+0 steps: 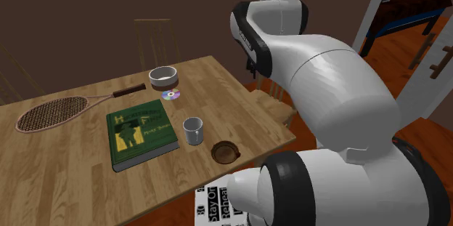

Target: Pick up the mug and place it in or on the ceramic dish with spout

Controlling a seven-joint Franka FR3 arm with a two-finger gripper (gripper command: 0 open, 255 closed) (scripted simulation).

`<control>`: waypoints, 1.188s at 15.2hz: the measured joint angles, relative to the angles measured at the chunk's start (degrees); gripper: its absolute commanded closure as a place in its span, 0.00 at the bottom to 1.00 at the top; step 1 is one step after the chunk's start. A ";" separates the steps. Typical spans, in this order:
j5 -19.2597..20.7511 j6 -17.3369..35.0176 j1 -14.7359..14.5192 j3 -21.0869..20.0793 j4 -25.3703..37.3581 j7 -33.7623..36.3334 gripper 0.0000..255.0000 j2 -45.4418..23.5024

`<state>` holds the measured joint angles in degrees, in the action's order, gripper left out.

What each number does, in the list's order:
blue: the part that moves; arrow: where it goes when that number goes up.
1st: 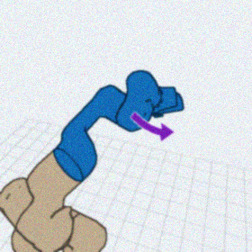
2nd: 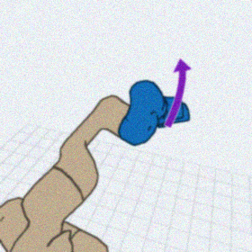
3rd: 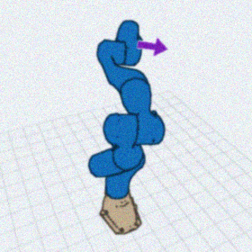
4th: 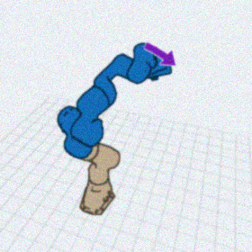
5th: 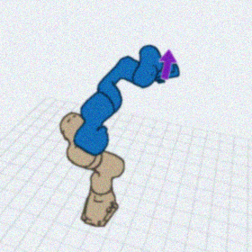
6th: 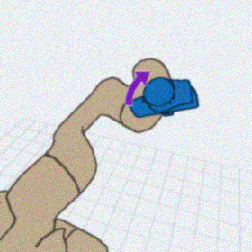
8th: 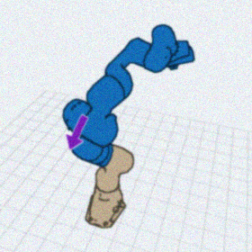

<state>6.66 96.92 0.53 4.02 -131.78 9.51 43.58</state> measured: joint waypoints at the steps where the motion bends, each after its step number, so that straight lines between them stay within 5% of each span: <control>1: 0.00 0.00 0.00 0.00 0.00 0.00 0.00 0.00; 11: -5.13 6.73 -3.25 -9.77 -7.88 12.02 0.00 -1.66; 18: -8.70 13.05 -5.62 -17.74 -8.76 21.53 0.00 -9.00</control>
<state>-2.05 109.97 -5.09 -13.71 -140.54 31.04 34.58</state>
